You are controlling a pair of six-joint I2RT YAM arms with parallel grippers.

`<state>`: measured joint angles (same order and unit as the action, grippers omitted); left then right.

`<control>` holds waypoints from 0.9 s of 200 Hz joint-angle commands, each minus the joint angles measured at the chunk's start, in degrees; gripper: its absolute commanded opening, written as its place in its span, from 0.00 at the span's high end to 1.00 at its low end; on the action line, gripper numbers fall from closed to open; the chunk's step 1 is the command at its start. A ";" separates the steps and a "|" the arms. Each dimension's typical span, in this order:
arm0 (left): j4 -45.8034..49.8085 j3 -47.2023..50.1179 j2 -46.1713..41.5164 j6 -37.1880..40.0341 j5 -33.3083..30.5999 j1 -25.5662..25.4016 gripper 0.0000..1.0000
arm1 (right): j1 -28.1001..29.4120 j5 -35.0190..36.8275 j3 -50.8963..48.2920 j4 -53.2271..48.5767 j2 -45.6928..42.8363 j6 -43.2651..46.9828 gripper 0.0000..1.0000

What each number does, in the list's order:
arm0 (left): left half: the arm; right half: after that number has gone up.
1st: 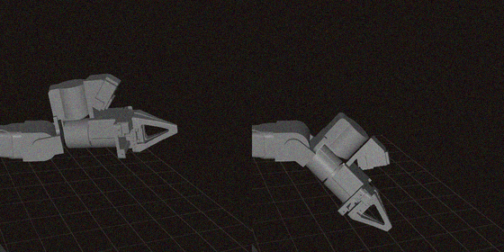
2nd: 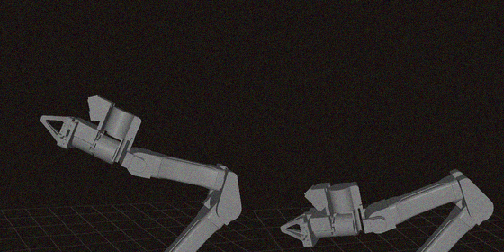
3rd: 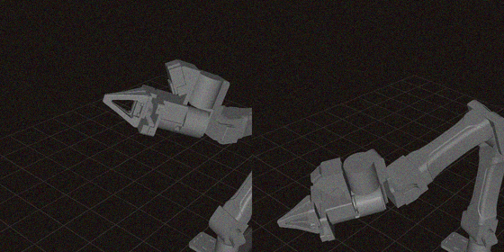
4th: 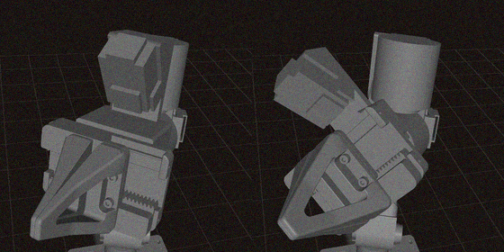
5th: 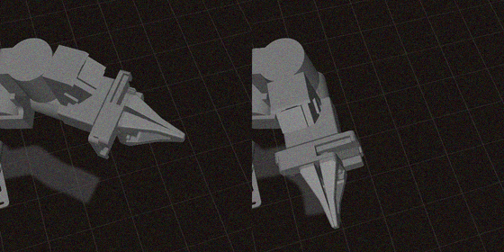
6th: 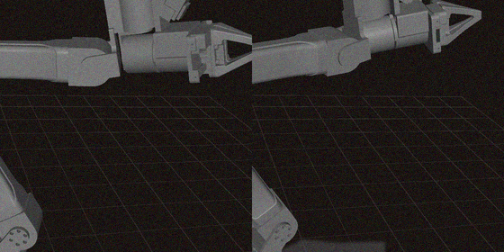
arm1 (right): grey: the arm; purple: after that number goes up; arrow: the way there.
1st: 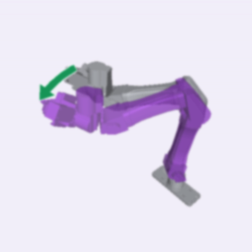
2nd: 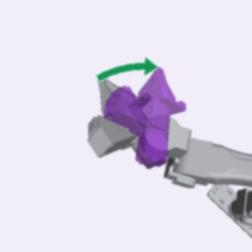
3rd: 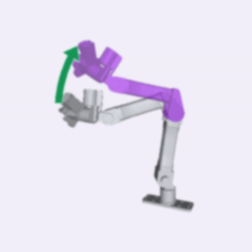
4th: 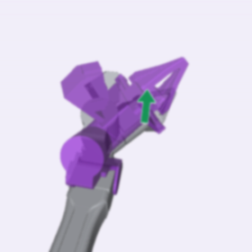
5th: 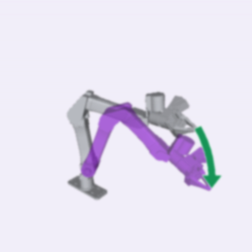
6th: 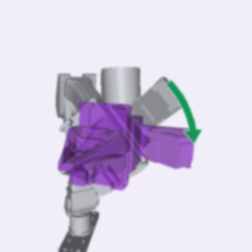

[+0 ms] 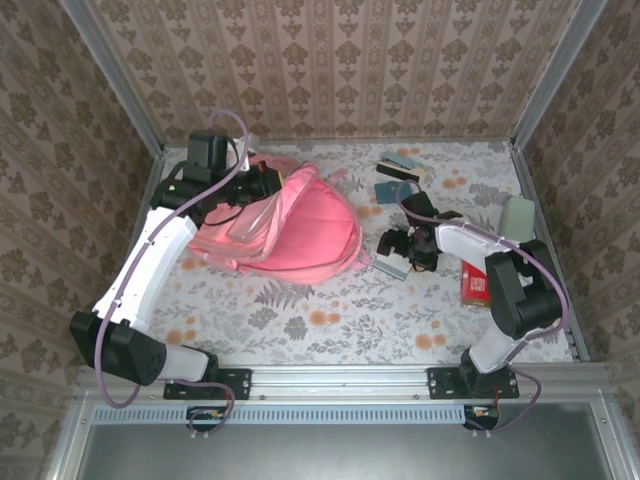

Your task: Pack the student bag

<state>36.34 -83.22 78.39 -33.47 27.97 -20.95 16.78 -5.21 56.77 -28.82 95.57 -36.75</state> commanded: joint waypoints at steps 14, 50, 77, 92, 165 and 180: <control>-3.25 0.32 -0.55 0.04 0.77 0.03 1.00 | 1.63 5.56 5.97 -6.26 5.27 -4.73 0.00; -3.38 1.46 -1.39 0.25 0.51 0.12 1.00 | 4.02 9.57 10.81 -10.21 9.39 -8.88 0.00; -3.29 1.83 -1.91 0.42 0.48 0.30 1.00 | 6.18 12.79 12.86 -12.87 11.62 -12.00 0.00; -3.30 1.92 -2.08 0.51 0.48 0.47 1.00 | 6.85 13.59 13.60 -14.28 13.24 -13.76 0.00; -2.98 2.10 -2.28 0.63 0.75 0.79 1.00 | 8.86 14.53 11.14 -11.73 13.53 -17.14 0.00; -3.07 2.23 -2.26 0.59 0.86 0.74 1.00 | 8.80 14.35 10.65 -10.85 11.86 -16.96 0.00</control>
<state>35.53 -81.38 78.37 -33.45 28.36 -20.91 25.04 7.55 69.97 -38.39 107.44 -52.69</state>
